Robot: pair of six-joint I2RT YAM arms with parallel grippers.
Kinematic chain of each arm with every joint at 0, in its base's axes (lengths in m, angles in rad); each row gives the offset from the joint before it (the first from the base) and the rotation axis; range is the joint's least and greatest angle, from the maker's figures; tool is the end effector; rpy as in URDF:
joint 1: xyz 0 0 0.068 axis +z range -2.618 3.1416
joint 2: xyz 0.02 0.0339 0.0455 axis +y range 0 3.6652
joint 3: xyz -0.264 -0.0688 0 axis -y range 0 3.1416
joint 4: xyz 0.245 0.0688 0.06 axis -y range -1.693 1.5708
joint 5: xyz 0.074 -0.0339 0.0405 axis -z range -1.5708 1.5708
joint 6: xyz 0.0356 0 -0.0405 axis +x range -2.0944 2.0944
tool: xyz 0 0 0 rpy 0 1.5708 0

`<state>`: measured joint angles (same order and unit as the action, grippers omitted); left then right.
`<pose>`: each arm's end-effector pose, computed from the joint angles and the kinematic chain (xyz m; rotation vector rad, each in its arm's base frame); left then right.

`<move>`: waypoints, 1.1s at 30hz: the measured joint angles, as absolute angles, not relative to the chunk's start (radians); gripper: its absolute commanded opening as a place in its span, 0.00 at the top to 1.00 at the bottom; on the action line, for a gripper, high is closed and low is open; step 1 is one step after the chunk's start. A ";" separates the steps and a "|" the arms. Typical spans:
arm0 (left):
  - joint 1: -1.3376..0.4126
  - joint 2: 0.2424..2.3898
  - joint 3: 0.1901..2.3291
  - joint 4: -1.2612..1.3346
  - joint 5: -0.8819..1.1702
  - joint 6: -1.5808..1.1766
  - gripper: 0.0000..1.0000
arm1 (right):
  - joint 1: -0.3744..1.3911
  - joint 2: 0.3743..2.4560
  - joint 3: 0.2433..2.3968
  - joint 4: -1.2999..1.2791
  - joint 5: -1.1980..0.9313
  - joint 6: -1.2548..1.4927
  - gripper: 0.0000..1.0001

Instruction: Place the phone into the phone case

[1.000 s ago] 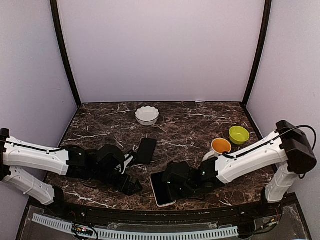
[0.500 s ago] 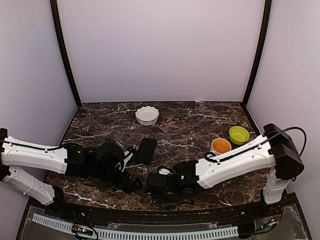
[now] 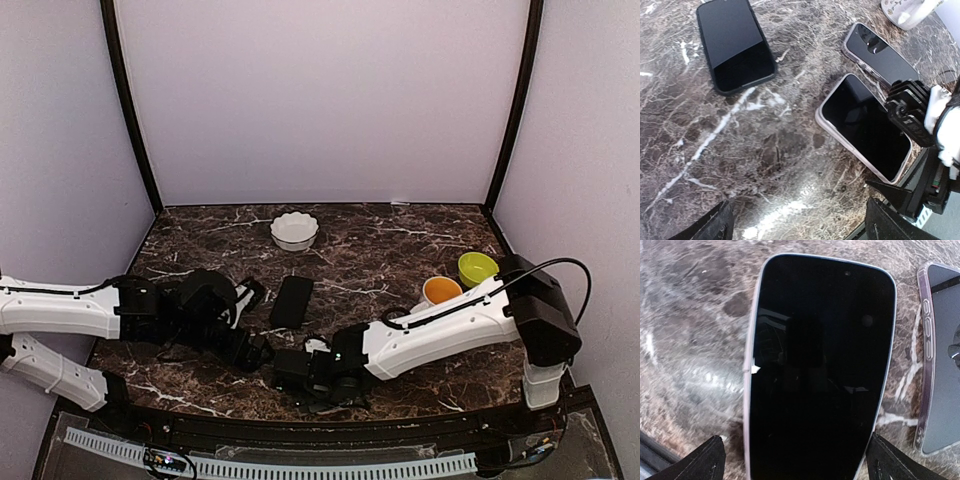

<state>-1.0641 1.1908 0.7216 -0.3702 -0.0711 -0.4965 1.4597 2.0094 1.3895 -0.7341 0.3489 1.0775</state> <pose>0.1191 -0.2094 0.2199 0.6689 2.4151 -0.6117 0.0553 0.3857 0.1541 -0.4692 2.7021 0.1411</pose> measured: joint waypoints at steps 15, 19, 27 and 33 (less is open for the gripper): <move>-1.054 1.179 0.722 -0.390 -0.071 -0.486 0.05 | 1.467 2.020 1.382 -0.730 0.386 1.082 0.72; -1.052 1.171 0.722 -0.353 -0.054 -0.507 0.01 | 1.490 2.001 1.366 -0.710 0.451 1.067 0.80; -1.051 0.973 0.659 -0.015 0.065 -0.600 0.01 | 1.616 1.814 1.367 -0.582 0.763 0.966 0.86; -1.051 0.924 0.687 0.060 0.042 -0.606 0.11 | 1.665 1.791 1.417 -0.521 0.925 0.908 0.87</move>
